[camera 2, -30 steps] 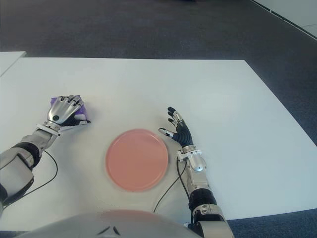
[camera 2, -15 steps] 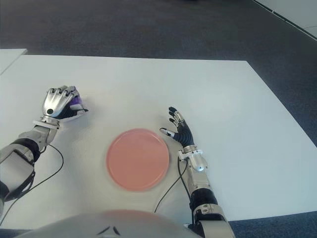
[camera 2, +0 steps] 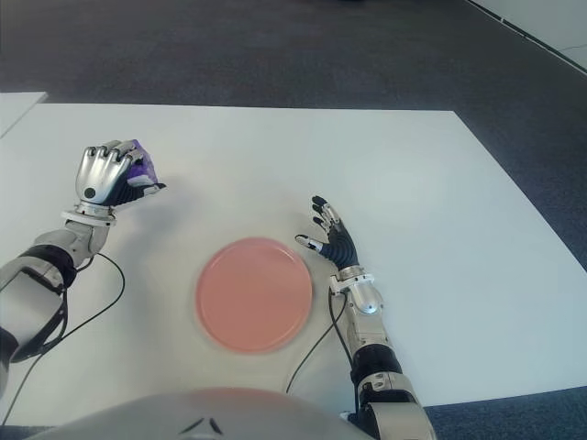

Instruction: Put the tissue paper into the plate.

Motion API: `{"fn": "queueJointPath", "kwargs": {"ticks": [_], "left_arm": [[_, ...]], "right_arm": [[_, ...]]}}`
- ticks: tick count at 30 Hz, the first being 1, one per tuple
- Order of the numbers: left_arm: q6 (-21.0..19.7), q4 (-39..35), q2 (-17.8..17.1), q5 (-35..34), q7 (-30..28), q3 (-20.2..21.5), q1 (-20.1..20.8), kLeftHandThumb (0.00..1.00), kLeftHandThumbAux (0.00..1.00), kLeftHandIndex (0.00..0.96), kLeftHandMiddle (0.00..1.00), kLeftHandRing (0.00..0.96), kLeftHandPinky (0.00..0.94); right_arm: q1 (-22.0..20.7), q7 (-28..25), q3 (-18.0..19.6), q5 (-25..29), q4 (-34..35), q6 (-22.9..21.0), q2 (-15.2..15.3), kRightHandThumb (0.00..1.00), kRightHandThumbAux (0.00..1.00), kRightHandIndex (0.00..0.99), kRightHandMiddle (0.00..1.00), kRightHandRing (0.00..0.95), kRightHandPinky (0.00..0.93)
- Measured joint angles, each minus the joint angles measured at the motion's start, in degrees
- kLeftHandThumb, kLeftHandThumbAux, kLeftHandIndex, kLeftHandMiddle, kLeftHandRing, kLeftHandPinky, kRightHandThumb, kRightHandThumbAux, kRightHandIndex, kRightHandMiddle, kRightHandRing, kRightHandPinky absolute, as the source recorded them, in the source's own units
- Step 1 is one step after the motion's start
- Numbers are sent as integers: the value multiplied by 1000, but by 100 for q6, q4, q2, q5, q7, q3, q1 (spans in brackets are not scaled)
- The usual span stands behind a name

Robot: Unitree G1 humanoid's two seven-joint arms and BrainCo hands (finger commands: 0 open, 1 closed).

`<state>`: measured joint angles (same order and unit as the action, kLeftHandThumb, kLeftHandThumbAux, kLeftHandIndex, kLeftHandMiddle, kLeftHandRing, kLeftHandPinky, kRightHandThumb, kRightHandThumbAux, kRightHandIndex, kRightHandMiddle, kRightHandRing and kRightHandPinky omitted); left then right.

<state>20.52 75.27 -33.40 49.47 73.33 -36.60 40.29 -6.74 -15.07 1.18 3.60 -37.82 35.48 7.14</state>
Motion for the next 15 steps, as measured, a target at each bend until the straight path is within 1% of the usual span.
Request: {"fn": "queueJointPath", "kwargs": {"ticks": [9,11,15], "left_arm": [[65,0,1,0,1,33,0,958,619,739,499,794,783],[109,0,1,-3,5,54,0,958,619,740,499,798,803],[185,-36,-1,-4,53,88,6,958,619,742,499,802,812]], "right_arm": [[-34,1,-6,-3,-55,33,8,0,768,24,0,0,0],[-47,2,-7,-3,-75,37,9,0,776,24,0,0,0],[-72,1,-7,-3,-116,53,11,0,786,24,0,0,0]]}}
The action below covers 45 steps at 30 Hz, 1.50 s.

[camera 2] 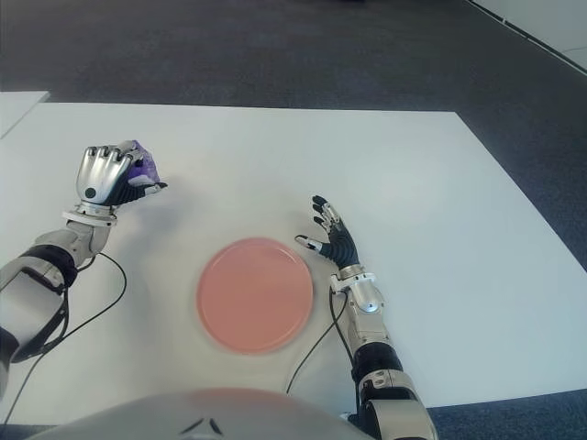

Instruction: Put the tissue paper into the plate.

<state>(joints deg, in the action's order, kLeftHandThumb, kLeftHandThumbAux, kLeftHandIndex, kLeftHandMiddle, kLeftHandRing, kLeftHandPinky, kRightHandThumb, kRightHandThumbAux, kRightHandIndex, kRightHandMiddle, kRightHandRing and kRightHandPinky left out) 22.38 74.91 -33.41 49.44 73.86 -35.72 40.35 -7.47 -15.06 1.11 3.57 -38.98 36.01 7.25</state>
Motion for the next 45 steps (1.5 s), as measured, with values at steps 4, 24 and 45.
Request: {"fn": "queueJointPath", "kwargs": {"ticks": [4,24,45], "left_arm": [[77,-81,-1,3,161,60,54,958,619,745,499,808,818],[709,-2235,181,509,853,68,201,959,620,798,498,849,836],[1146,-6438,-258,863,-608,33,-1161,970,615,723,500,790,770]], "right_arm": [[-31,-1,0,0,-52,46,9,0,795,25,0,0,0],[-245,103,-15,-84,-340,130,25,0,807,24,0,0,0],[-467,376,-14,-177,-600,167,5,0,816,27,0,0,0]]}}
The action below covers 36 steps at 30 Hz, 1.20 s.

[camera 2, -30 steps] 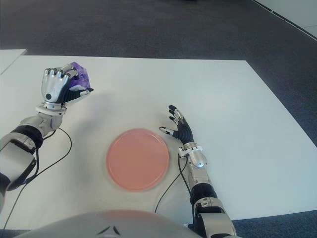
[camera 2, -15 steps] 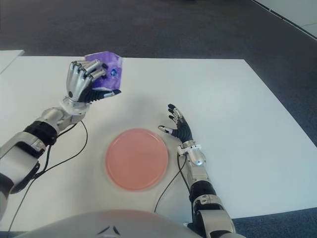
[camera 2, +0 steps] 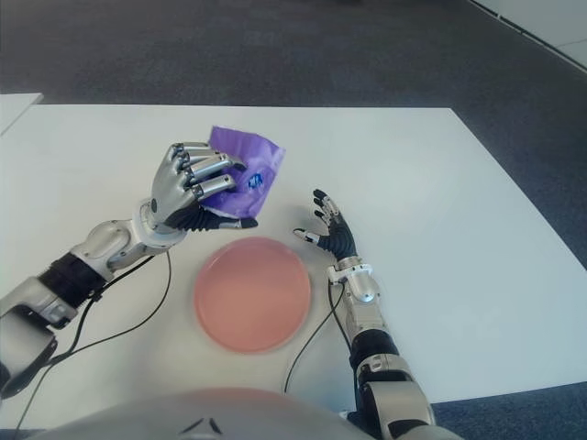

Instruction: Put the tissue paper into the plate.

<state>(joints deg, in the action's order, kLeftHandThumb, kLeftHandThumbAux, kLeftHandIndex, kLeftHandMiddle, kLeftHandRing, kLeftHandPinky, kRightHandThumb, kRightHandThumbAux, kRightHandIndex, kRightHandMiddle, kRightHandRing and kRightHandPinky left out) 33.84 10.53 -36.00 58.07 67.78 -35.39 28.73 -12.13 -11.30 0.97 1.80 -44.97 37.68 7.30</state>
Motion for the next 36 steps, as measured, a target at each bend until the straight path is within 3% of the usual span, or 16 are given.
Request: {"fn": "queueJointPath", "kwargs": {"ticks": [5,8,22,23,26,36], "left_arm": [[848,-259,-209,-594,-1088,141,-171,968,615,688,500,766,740],[1099,-265,-156,-599,-1384,164,-298,967,615,681,500,761,744],[1478,-563,114,-418,-2298,517,-808,962,616,657,499,743,711],[1511,-583,132,-418,-2351,530,-853,921,634,567,511,736,709],[1628,-596,216,-417,-2494,551,-989,872,656,460,525,727,706],[1673,-610,319,-9,-2672,642,-1211,846,665,415,541,734,743]], "right_arm": [[-37,164,0,-71,-116,-38,1,0,826,27,0,0,0],[-70,192,0,-77,-164,-28,-6,0,830,23,0,0,0],[-199,511,-77,-274,-278,-5,-48,0,792,9,0,0,0],[-198,531,-77,-274,-273,-10,-48,0,786,8,0,0,0],[-183,612,-77,-282,-246,-34,-49,0,772,8,0,0,0],[-91,954,-148,-497,-42,-172,-114,0,714,10,0,0,0]]}}
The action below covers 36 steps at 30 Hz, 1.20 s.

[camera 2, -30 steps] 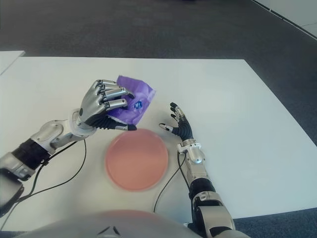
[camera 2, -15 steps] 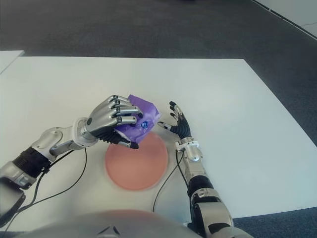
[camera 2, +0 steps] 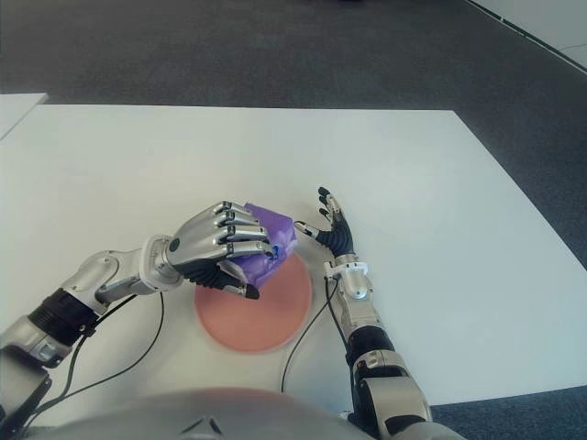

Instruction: Put the tissue paper into the plate.

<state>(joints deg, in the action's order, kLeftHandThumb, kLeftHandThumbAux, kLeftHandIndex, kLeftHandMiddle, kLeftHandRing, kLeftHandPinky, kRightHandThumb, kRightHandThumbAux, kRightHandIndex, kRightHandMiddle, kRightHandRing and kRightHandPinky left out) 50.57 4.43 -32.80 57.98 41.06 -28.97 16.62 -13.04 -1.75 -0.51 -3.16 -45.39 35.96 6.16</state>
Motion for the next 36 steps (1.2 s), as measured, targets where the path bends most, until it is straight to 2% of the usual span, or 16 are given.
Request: {"fn": "queueJointPath", "kwargs": {"ticks": [5,10,15,24,36], "left_arm": [[-96,4,119,222,27,9,-67,845,665,418,551,752,770],[-122,16,205,405,110,6,-142,845,664,419,555,761,783],[-238,19,206,763,386,-38,-179,847,663,422,563,773,800],[-197,94,165,966,544,-186,-187,845,665,417,559,789,808],[223,316,88,676,335,-367,-258,847,664,416,560,777,800]], "right_arm": [[64,-12,-40,1,150,-78,-19,0,699,12,0,0,0],[303,9,-66,18,650,-488,-121,0,707,15,4,0,0],[378,13,-54,45,825,-736,-183,0,709,15,8,0,0],[380,-127,-35,123,775,-659,-191,0,720,13,2,0,0],[339,-322,-23,156,577,-291,-178,0,731,16,1,0,0]]}}
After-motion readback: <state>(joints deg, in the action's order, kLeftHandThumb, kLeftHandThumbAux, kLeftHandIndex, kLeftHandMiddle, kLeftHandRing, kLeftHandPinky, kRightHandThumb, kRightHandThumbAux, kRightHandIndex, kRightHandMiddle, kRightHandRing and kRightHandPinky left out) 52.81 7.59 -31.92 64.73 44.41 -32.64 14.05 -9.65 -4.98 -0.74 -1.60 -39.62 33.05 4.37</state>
